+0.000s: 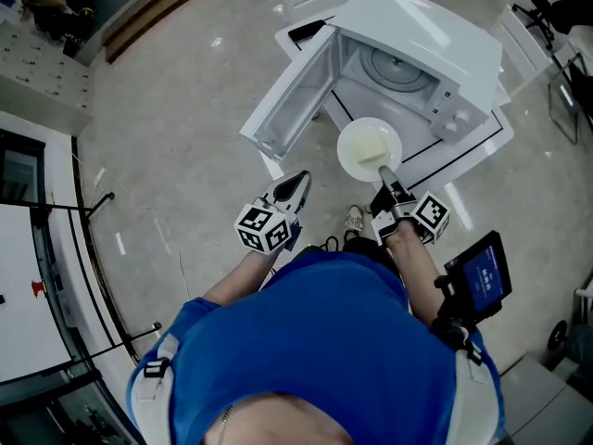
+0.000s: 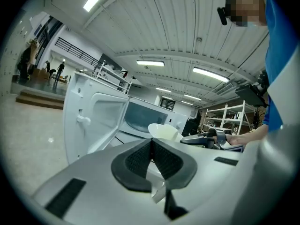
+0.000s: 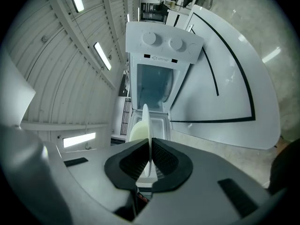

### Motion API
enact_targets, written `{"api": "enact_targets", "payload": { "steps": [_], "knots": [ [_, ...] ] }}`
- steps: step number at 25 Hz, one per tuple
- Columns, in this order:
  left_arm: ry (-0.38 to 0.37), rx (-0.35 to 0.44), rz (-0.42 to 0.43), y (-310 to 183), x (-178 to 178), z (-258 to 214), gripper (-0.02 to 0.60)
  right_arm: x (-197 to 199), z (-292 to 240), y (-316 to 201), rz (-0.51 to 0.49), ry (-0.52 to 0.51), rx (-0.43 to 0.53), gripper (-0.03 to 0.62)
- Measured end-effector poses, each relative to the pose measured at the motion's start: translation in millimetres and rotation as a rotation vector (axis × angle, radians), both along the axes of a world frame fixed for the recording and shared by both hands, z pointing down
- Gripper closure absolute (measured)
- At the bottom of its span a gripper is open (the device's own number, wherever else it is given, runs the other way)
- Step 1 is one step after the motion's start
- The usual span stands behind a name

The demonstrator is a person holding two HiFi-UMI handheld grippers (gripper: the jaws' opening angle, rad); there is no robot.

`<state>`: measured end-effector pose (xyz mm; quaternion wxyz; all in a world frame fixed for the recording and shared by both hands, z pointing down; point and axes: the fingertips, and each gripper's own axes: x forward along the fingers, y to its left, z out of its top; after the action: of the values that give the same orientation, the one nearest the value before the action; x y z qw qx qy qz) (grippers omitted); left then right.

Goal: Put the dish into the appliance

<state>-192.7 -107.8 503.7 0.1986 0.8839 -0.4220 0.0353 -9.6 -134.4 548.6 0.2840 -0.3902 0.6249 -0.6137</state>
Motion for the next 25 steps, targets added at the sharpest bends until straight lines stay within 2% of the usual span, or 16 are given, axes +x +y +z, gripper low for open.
{"api": "enact_targets", "payload": {
  "steps": [8, 13, 25],
  "knots": [
    [-0.016, 0.009, 0.042, -53.3, 21.6, -4.6, 0.575, 17.3, 4.5, -50.6, 0.039, -0.004, 0.004, 0.582],
    [-0.029, 0.005, 0.056, -106.7, 48.1, 8.6, 0.575, 39.8, 19.6, -101.8, 0.055, -0.014, -0.001, 0.582],
    [-0.042, -0.021, 0.097, -125.2, 60.3, 7.5, 0.575, 49.6, 31.4, -122.1, 0.114, -0.014, -0.048, 0.582]
  ]
}}
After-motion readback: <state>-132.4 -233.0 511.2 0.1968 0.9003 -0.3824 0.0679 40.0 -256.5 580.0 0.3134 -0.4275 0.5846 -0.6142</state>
